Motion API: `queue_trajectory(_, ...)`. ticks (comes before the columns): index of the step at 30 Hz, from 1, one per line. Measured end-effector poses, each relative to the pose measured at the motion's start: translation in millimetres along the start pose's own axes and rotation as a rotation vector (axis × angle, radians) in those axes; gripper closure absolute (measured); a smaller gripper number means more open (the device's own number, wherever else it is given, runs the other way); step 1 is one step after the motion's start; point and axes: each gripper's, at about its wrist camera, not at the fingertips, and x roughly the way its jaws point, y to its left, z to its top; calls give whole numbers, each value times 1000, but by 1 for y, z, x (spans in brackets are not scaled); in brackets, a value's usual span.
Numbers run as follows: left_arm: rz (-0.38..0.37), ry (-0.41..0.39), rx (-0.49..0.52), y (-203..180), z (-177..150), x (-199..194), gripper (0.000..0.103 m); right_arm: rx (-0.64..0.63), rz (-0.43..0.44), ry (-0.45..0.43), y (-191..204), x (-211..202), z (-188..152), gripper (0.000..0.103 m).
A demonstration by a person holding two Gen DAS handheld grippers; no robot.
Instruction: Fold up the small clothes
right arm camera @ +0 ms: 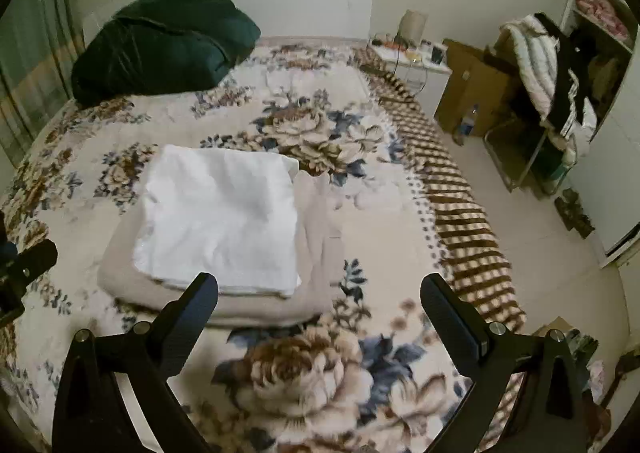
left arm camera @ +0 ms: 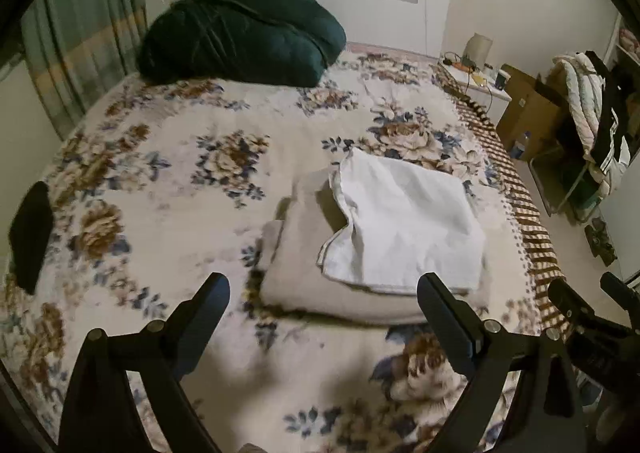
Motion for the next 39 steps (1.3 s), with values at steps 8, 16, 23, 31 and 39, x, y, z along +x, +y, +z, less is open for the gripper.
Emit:
queue_trajectory(8, -4, -58, 22, 1, -27, -116, 7, 46, -6, -82, -14, -151, -37, 0)
queue_trajectory(16, -21, -98, 60, -5, -60, -229, 7, 74, 2, -167, -31, -319, -77, 0)
queue_trajectory(23, -3, -138, 89, -19, -91, -315, 7, 61, 42, -219, -45, -435, -112, 0)
queue_trajectory(31, 21, -179, 64, -34, -122, -380, 7, 44, 86, -260, -71, -528, -144, 0)
queue_trajectory(39, 44, -236, 43, -44, -138, -414, 7, 28, 104, -307, -95, -579, -158, 0)
